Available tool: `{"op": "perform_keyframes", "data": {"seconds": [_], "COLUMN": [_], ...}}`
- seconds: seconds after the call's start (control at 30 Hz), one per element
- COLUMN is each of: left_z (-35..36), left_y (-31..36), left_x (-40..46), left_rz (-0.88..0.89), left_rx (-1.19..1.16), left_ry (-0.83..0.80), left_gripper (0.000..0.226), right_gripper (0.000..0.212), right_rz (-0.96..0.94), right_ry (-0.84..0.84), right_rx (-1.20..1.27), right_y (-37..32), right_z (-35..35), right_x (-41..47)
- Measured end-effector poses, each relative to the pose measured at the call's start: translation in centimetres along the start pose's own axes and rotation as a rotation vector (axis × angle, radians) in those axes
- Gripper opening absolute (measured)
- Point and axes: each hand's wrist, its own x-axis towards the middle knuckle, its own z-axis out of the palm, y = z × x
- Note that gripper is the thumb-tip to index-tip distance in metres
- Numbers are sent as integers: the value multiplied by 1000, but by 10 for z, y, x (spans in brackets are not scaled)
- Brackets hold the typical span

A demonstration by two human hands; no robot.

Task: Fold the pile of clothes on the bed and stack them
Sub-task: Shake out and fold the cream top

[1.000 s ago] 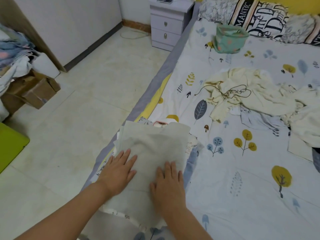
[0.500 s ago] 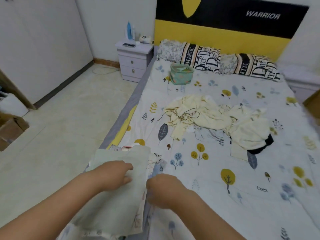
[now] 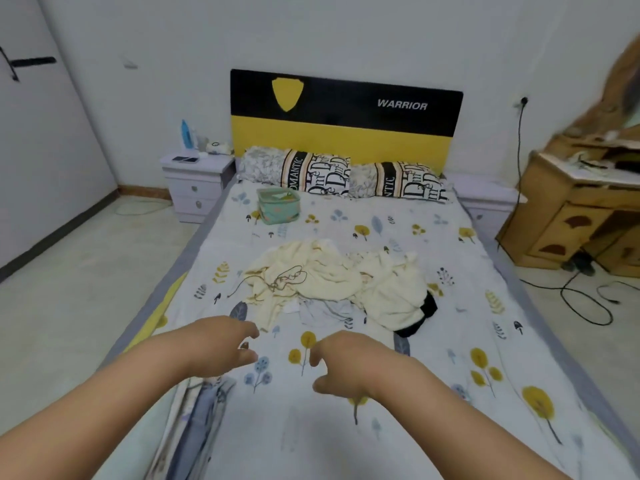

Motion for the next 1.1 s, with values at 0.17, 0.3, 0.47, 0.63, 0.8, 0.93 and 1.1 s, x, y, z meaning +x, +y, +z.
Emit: {"op": "perform_keyframes", "data": {"seconds": [0.17, 0.3, 0.47, 0.63, 0.8, 0.93, 1.1], "left_z": [-12, -13, -10, 5, 40, 76, 129], "left_y": [74, 116, 144, 157, 169, 176, 180], "left_x": [36, 70, 121, 194, 278, 348, 426], "left_rz": [9, 31, 36, 59, 104, 130, 126], "left_rx": [-19, -27, -12, 20, 12, 13, 6], "left_ry": [-17, -60, -90, -29, -6, -44, -46], "left_gripper": [48, 48, 47, 44, 45, 44, 43], "right_gripper": [48, 50, 44, 36, 33, 38, 46], "right_rz": [48, 101, 195, 294, 382, 416, 473], "right_ry": [-1, -28, -41, -35, -25, 31, 205], "right_rx": [-6, 9, 45, 126, 162, 134, 39], "right_y": [80, 135, 199, 263, 325, 365, 397], "right_z": [-15, -15, -8, 14, 54, 96, 148], "right_x": [-31, -35, -14, 28, 82, 137, 210]}}
